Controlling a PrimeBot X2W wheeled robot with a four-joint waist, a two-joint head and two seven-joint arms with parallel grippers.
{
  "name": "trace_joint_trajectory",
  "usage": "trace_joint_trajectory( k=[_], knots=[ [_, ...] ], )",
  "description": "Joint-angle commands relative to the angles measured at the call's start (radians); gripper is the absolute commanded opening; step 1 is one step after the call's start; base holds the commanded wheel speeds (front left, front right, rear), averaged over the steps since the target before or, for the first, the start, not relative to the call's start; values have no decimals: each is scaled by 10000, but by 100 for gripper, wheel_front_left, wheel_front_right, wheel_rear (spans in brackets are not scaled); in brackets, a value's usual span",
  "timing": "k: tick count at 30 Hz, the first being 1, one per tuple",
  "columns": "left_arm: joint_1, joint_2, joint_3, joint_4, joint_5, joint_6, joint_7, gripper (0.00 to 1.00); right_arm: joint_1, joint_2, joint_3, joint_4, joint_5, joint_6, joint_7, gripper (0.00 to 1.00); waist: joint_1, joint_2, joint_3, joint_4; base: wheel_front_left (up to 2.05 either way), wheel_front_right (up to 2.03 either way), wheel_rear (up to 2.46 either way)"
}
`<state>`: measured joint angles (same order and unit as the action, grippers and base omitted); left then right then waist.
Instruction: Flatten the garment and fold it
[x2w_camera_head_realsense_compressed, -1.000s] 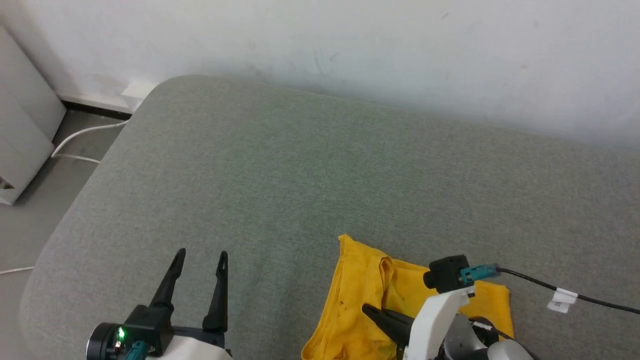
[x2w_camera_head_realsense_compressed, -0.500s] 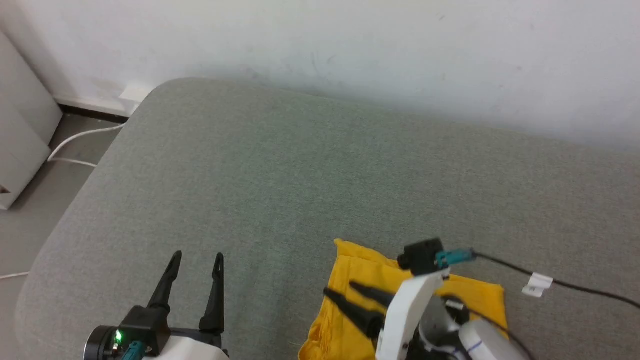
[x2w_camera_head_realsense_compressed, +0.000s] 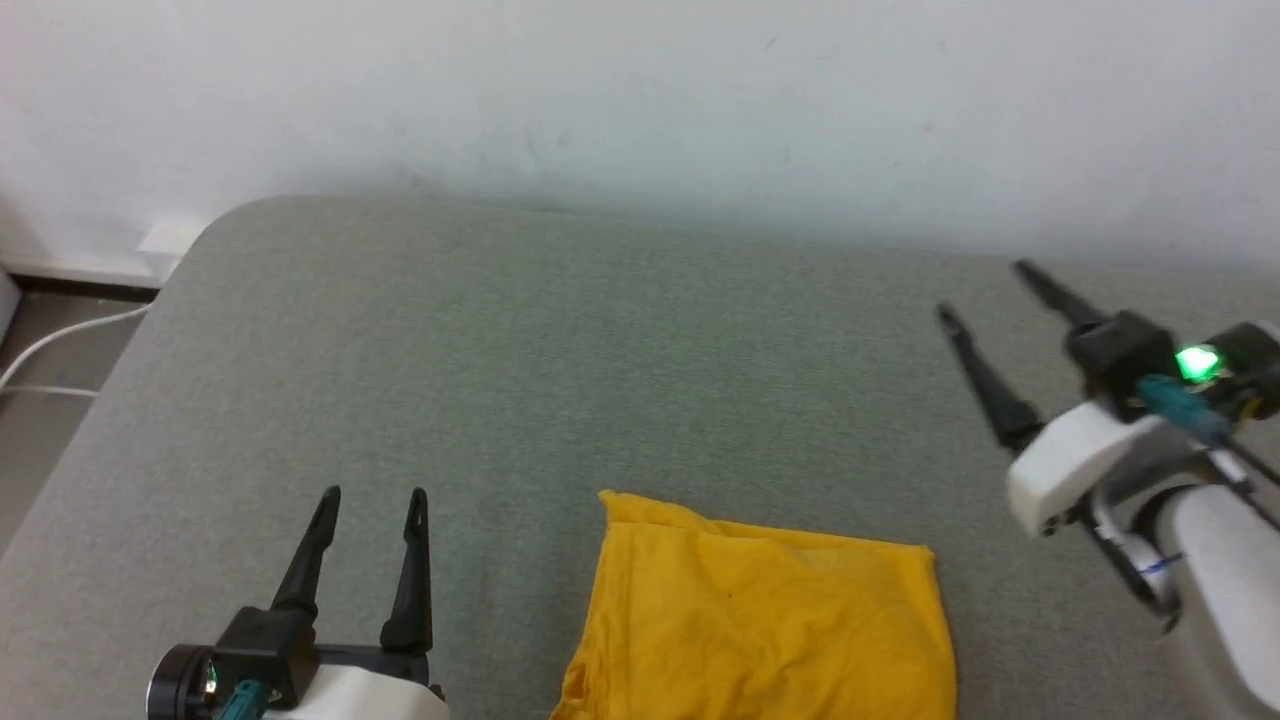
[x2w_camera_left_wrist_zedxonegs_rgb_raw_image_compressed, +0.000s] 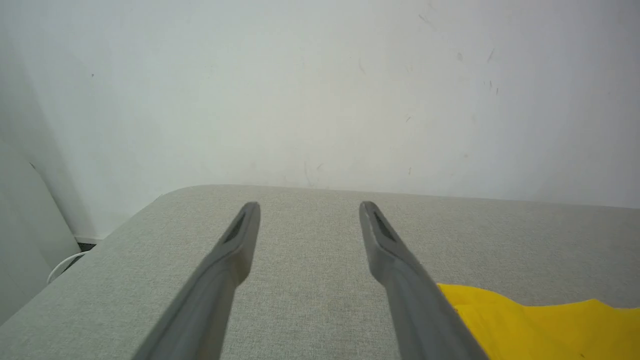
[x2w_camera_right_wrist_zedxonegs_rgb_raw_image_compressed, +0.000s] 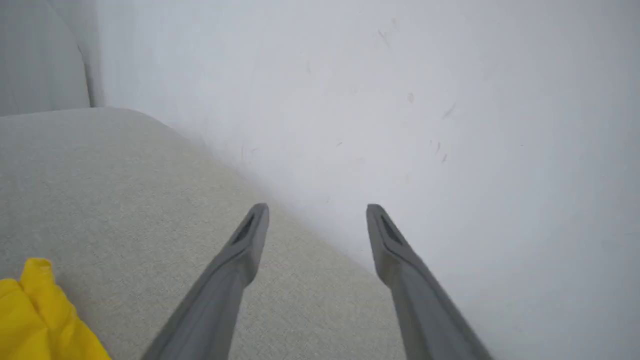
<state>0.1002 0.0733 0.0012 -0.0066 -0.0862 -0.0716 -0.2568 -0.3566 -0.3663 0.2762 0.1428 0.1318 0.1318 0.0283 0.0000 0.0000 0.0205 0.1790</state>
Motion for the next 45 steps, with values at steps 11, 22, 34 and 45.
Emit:
trace_joint_trajectory(
  k=[11, 22, 34, 45],
  knots=[
    [49, -112, 184, -290, 105, 26, -49, 100, 2856, 1181, -3079, -2133, -308, -11, -1180, 100, 0, 0, 48, -1021, 0, 0, 0],
    [233, -153, 163, -392, 184, 3, -49, 100, 4880, 2724, -3487, -3157, -56, -11, -1775, 100, 0, 0, 35, -1211, 0, 0, 0],
    [258, -187, 39, -418, 250, -17, -49, 100, 4978, 2762, -3486, -2656, -14, -11, -1784, 100, 0, 0, 112, -1077, 0, 0, 0],
    [15, -209, -151, -341, 226, 7, -49, 100, 5083, 1360, -2295, -2841, 3500, -11, 3037, 100, 0, 0, 627, -883, 0, 0, 0]
  ],
)
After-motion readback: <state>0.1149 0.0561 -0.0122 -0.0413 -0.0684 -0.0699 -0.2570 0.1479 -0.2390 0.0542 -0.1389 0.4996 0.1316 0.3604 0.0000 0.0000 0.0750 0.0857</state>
